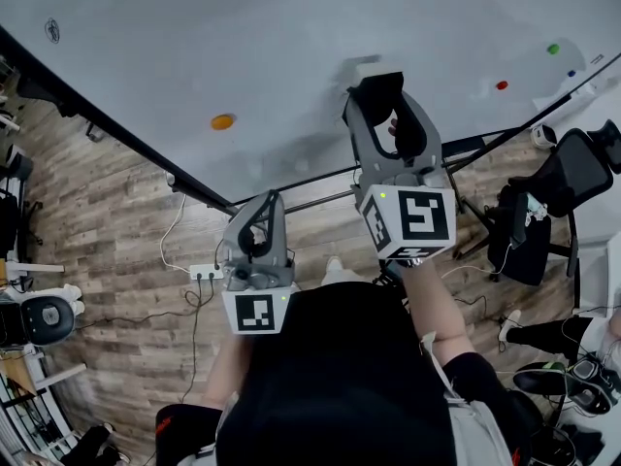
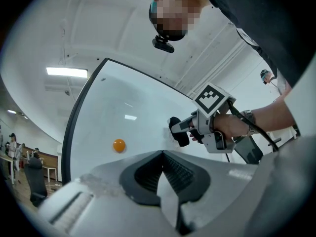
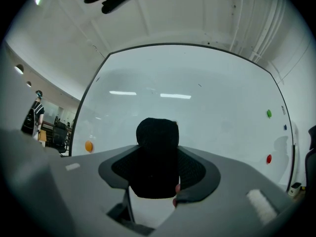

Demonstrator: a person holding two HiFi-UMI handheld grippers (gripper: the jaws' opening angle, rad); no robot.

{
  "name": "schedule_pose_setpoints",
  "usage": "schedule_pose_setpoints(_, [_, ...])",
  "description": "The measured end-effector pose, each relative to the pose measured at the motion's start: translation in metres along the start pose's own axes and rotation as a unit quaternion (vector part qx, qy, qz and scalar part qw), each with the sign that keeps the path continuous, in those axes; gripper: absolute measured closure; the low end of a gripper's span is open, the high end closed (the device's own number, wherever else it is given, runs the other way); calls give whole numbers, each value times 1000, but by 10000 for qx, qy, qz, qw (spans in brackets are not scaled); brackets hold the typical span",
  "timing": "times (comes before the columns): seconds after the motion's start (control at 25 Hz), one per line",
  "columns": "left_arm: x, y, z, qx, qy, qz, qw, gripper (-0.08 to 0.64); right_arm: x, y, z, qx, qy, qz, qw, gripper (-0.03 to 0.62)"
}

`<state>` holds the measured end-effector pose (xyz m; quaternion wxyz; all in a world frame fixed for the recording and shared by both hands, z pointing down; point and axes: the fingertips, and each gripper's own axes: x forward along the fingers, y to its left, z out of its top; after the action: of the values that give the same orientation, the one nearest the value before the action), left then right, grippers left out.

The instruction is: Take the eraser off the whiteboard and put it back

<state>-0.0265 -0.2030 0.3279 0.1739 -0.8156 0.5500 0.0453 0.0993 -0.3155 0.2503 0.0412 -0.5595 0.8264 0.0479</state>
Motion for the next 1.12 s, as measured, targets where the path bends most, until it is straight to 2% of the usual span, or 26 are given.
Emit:
schedule_pose_setpoints(0.4, [-19,-3,4,-29,-14,-164,9999,558,-33,17,16,-198,-161,19,9997,367])
schedule_pose_setpoints(0.96, [-49,7,13,-70,-1,-391,9992,558,-78,52,24,-148,-191,-75,9997,366])
schedule_pose_setpoints(1.12, [-74,5,11,-103,-13,-422,9991,558,-108,71,19,-213,-207,-102,9995,365])
